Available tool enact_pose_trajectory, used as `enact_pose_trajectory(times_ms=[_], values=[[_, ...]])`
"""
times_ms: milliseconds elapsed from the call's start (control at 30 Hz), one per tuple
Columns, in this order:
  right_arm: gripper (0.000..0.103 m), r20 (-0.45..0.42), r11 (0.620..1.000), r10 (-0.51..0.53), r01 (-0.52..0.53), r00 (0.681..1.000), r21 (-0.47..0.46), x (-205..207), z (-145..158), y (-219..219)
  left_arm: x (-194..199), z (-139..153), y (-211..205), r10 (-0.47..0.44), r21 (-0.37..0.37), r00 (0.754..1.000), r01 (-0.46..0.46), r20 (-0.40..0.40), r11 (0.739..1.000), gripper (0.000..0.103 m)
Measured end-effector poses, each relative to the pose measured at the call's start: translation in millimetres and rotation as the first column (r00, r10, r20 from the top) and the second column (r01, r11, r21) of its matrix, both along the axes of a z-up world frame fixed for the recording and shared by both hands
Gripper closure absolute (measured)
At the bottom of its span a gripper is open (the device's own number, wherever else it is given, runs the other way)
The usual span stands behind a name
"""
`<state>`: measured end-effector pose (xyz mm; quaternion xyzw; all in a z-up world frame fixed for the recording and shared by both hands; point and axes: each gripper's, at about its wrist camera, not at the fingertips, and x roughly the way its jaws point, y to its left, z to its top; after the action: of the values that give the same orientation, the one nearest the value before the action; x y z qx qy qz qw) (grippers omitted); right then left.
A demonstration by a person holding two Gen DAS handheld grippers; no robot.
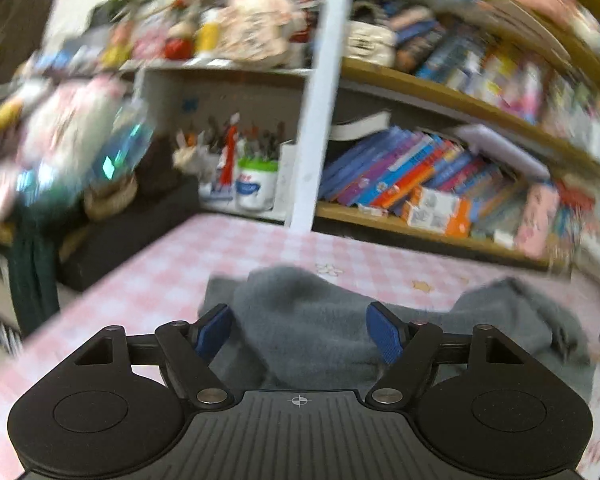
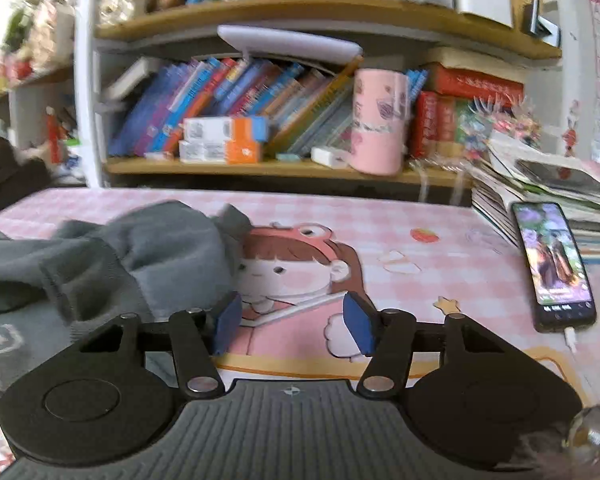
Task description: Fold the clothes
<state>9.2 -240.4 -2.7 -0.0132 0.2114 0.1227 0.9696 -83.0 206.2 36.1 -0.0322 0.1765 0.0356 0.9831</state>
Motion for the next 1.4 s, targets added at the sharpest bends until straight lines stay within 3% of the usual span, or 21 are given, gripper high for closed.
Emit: enact_pose_trajectory(times_ms=[67, 167, 267, 333, 400, 467, 500, 533, 600, 700, 800, 933, 1067, 1167, 1200, 1233, 1333, 1400], values=[[0.044, 0.013, 0.994, 0.109, -0.109, 0.994, 0.016, -8, 4, 7, 2, 5, -11, -0.032, 0.117, 0.999, 0.034, -0.013, 0.993, 0.027], [0.039, 0.032, 0.964, 0.267, -0.267, 0.963, -0.006, -19, 6, 30, 6, 8, -29, -0.084, 0.270, 0.996, 0.092, -0.041, 0.958, 0.026], [0.036, 0.014, 0.919, 0.392, -0.391, 0.920, -0.057, -21, 2, 61, 8, 6, -47, -0.158, 0.350, 0.984, 0.177, -0.084, 0.920, 0.023], [0.037, -0.007, 0.905, 0.413, -0.411, 0.911, -0.110, -17, -3, 78, 10, 4, -57, -0.201, 0.393, 0.972, 0.233, -0.121, 0.889, 0.019], [0.039, -0.014, 0.908, 0.388, -0.384, 0.922, -0.170, -12, -6, 88, 11, 1, -63, -0.199, 0.451, 0.971, 0.238, -0.132, 0.861, 0.019], [0.046, 0.005, 0.937, 0.309, -0.303, 0.951, -0.175, -3, -4, 78, 14, 2, -62, -0.175, 0.480, 0.976, 0.215, -0.128, 0.851, 0.019], [0.055, 0.017, 0.952, 0.262, -0.255, 0.965, -0.168, 1, -1, 70, 16, 4, -56, -0.156, 0.472, 0.980, 0.196, -0.122, 0.860, 0.019], [0.072, 0.029, 0.965, 0.214, -0.206, 0.976, -0.160, 6, 1, 62, 18, 6, -47, -0.139, 0.448, 0.983, 0.178, -0.119, 0.876, 0.019], [0.093, 0.051, 0.984, 0.116, -0.108, 0.992, -0.143, 15, 5, 46, 23, 11, -30, -0.105, 0.392, 0.988, 0.142, -0.114, 0.909, 0.019], [0.097, 0.079, 0.994, -0.026, 0.035, 0.997, -0.104, 27, 14, 20, 19, 14, -19, -0.114, 0.369, 0.987, 0.148, -0.112, 0.917, 0.019], [0.098, 0.091, 0.994, -0.093, 0.097, 0.992, -0.049, 24, 24, -9, 7, 13, -18, -0.136, 0.374, 0.984, 0.169, -0.114, 0.912, 0.019], [0.098, 0.088, 0.994, -0.092, 0.097, 0.992, -0.059, 16, 25, -18, -5, 4, -27, -0.172, 0.430, 0.973, 0.223, -0.155, 0.875, 0.019], [0.098, 0.067, 0.995, -0.081, 0.085, 0.994, -0.055, 16, 24, -15, -5, -12, -45, -0.171, 0.553, 0.962, 0.264, -0.215, 0.790, 0.019], [0.089, 0.055, 0.999, -0.032, 0.034, 0.998, -0.039, 8, 24, -10, 4, -23, -57, -0.146, 0.645, 0.961, 0.267, -0.235, 0.716, 0.019], [0.073, 0.061, 0.999, -0.002, 0.005, 0.998, -0.043, 4, 25, -6, 7, -26, -60, -0.146, 0.660, 0.960, 0.272, -0.240, 0.700, 0.019], [0.059, 0.070, 0.998, 0.034, -0.031, 0.997, -0.054, -1, 26, -1, 10, -29, -62, -0.149, 0.670, 0.958, 0.278, -0.244, 0.688, 0.019], [0.040, 0.075, 0.981, 0.158, -0.148, 0.985, -0.125, -11, 26, 20, 17, -36, -69, -0.150, 0.707, 0.957, 0.286, -0.250, 0.647, 0.020], [0.034, 0.055, 0.958, 0.223, -0.209, 0.973, -0.197, -14, 22, 37, 20, -38, -72, -0.156, 0.717, 0.956, 0.290, -0.249, 0.633, 0.022]])
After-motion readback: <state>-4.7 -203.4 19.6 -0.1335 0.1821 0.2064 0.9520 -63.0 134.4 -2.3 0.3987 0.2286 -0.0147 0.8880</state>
